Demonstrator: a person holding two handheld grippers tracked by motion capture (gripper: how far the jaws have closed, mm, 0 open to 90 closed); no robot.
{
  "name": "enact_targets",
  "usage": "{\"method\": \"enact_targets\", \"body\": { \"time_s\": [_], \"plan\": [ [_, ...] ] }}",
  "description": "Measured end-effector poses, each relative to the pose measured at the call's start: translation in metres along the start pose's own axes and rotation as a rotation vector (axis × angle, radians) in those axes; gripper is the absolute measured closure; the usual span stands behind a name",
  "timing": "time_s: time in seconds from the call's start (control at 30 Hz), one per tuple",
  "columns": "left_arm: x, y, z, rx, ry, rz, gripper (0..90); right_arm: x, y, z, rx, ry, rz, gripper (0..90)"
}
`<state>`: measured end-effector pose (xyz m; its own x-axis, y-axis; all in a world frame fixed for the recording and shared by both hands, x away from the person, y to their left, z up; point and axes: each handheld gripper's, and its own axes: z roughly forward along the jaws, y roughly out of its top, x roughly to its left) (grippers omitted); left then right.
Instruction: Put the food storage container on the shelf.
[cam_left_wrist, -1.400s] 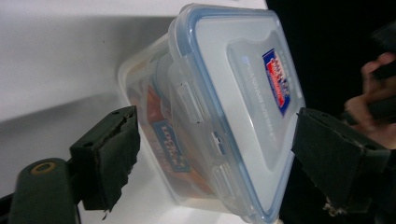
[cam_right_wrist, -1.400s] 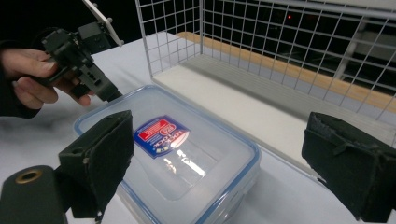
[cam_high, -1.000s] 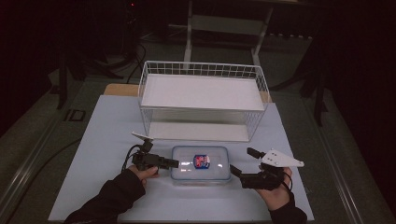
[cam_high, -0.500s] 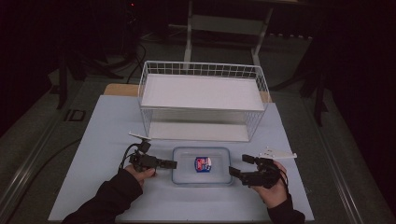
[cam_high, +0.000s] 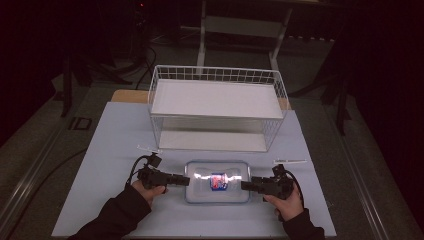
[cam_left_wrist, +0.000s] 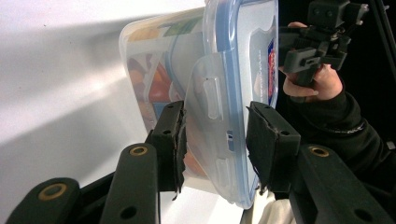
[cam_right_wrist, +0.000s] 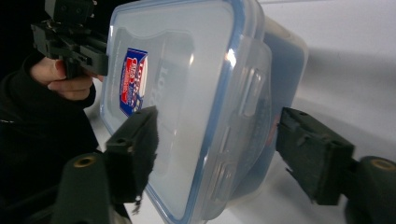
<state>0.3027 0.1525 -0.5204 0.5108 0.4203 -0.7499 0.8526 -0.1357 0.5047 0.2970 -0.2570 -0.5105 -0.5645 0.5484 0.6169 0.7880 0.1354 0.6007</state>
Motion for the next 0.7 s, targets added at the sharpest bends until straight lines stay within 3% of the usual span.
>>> {"method": "enact_targets", "body": {
  "time_s": [0.07,0.2,0.33,0.5,0.7],
  "plan": [
    [-0.001,-0.001,0.000,-0.001,0.002,0.007,58.3,0.000,0.000,0.001,0.020,0.014,0.005,39.4],
    [-0.003,-0.002,0.000,0.002,0.011,0.024,58.4,-0.001,0.001,-0.003,0.010,0.015,0.012,46.4],
    [-0.008,-0.004,-0.001,-0.005,0.028,0.046,58.4,-0.002,0.000,-0.005,0.008,0.032,0.030,48.1],
    [-0.016,-0.008,-0.001,-0.032,0.063,0.083,58.3,0.003,-0.001,-0.008,0.010,0.021,0.018,49.5],
    [-0.022,0.003,-0.004,-0.073,0.072,0.119,58.4,0.005,0.002,-0.010,-0.014,0.015,-0.005,49.6]
  ]
}}
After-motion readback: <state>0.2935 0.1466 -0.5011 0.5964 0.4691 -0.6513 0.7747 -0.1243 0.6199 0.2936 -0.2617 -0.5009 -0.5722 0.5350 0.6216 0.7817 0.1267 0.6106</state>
